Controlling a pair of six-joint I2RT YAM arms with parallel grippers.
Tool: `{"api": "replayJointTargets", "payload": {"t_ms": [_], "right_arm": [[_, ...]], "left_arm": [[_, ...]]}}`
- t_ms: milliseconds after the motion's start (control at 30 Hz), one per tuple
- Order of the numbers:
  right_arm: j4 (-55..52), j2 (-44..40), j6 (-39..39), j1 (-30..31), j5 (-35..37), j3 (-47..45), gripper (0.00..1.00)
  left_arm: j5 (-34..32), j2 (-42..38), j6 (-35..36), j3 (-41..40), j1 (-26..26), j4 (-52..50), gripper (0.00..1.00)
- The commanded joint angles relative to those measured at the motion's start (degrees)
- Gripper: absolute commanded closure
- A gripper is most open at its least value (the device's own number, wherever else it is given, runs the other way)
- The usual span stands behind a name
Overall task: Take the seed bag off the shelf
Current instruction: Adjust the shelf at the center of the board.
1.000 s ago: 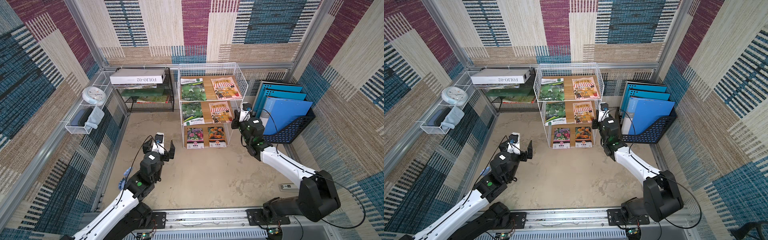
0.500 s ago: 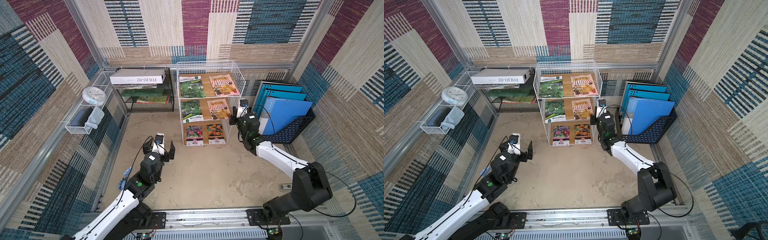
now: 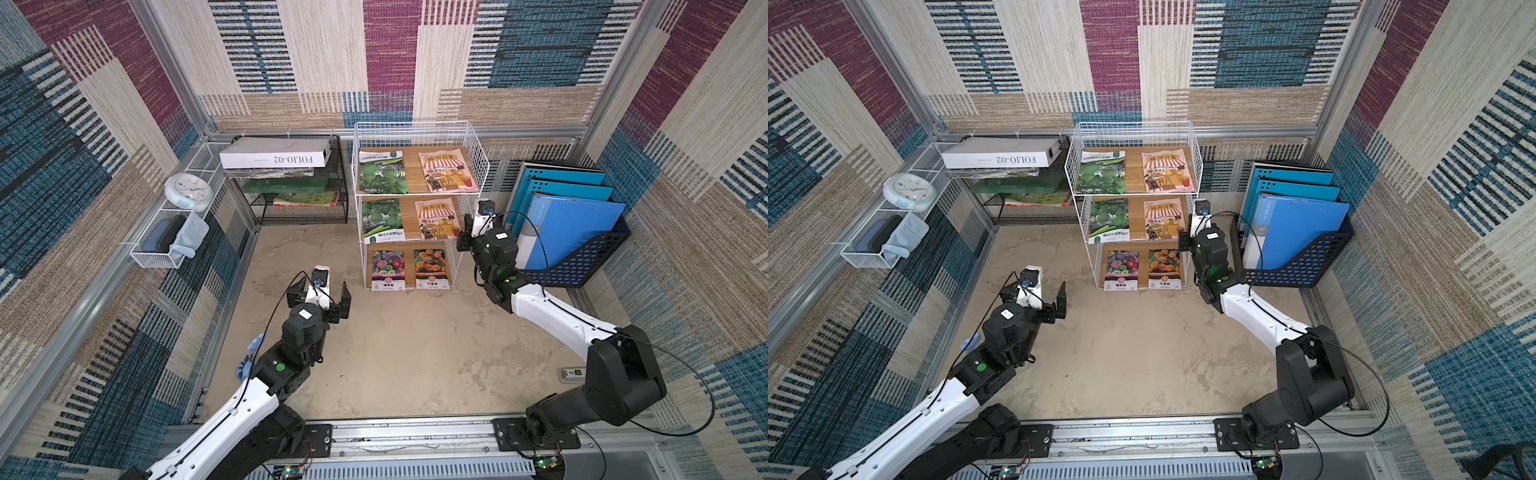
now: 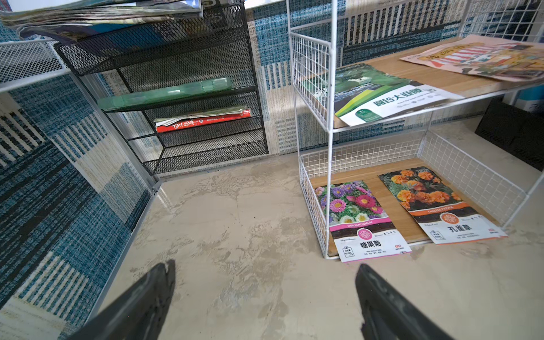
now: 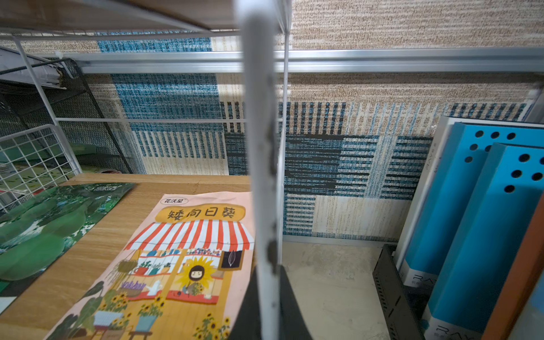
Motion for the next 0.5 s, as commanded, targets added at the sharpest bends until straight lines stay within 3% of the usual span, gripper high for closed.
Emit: {"api": "replayJointTargets", "payload": {"t_ms": [0,333,467], "right_arm": [[4.1,0.8,1.4,0.2,0.9,1.8,1.0],[3.2,1.5,0.8,0.1,0.8,3.0,1.0],[3.1,1.5,0.9,0.1,0.6,2.9,0.92]], "left_arm": [[0.3,-0.4,-0.3,0.5,0.0,1.3,0.01],[0.1,-0.5,0.0,0.5,0.0,1.1,0.01],[0.0,-0.5,0.0,0.5,0.0,1.1,0.01]]}}
